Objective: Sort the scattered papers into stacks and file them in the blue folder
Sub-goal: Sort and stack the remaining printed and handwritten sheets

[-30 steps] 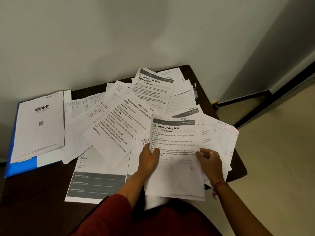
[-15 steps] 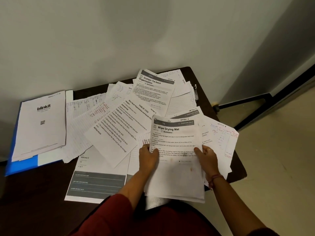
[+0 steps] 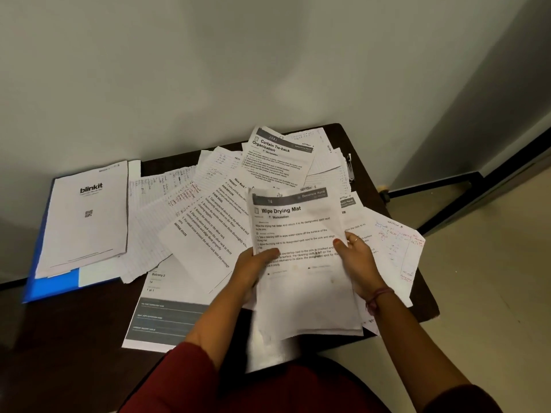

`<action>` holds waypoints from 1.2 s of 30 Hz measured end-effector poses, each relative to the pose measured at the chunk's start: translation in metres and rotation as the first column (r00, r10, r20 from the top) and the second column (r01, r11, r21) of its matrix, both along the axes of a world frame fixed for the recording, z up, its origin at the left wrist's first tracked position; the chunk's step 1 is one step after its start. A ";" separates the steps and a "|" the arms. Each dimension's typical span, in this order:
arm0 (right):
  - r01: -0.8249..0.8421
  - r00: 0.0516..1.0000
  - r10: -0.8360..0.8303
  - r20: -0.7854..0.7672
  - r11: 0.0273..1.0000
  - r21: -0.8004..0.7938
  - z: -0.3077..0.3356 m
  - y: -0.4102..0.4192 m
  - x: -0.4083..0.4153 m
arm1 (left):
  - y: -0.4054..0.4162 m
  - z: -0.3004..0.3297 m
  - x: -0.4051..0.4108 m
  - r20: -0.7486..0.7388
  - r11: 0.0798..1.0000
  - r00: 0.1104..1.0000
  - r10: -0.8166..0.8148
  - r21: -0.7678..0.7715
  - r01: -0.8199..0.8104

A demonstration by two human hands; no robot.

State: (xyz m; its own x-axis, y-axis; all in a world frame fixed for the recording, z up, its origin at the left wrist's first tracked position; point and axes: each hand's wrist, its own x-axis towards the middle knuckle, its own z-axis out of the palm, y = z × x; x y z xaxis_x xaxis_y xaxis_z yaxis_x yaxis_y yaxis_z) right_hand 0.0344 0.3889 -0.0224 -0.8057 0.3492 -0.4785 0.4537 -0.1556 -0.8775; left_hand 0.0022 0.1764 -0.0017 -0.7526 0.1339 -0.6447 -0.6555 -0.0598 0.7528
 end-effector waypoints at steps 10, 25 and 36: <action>-0.174 0.964 0.158 -0.214 0.983 -0.059 0.058 -0.032 -0.049 | -0.029 0.053 -0.030 -0.424 0.977 0.902 0.085 -0.141 -0.158; -0.307 0.845 0.360 -0.394 0.932 0.194 0.068 -0.086 -0.076 | -0.081 0.048 -0.041 -0.610 0.902 0.763 0.214 -0.175 -0.393; -0.329 0.860 0.376 -0.344 0.925 0.189 0.060 -0.091 -0.076 | -0.079 0.026 -0.041 -0.510 0.895 0.810 0.290 -0.156 -0.418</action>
State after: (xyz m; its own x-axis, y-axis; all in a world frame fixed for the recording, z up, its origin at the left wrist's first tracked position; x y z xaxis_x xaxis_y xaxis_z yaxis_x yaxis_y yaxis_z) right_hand -0.0416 0.2976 0.0379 -0.9943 0.0440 -0.0971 0.1000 0.0697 -0.9925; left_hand -0.0386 0.0976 0.0246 -0.9307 -0.3172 -0.1822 -0.1961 0.0122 0.9805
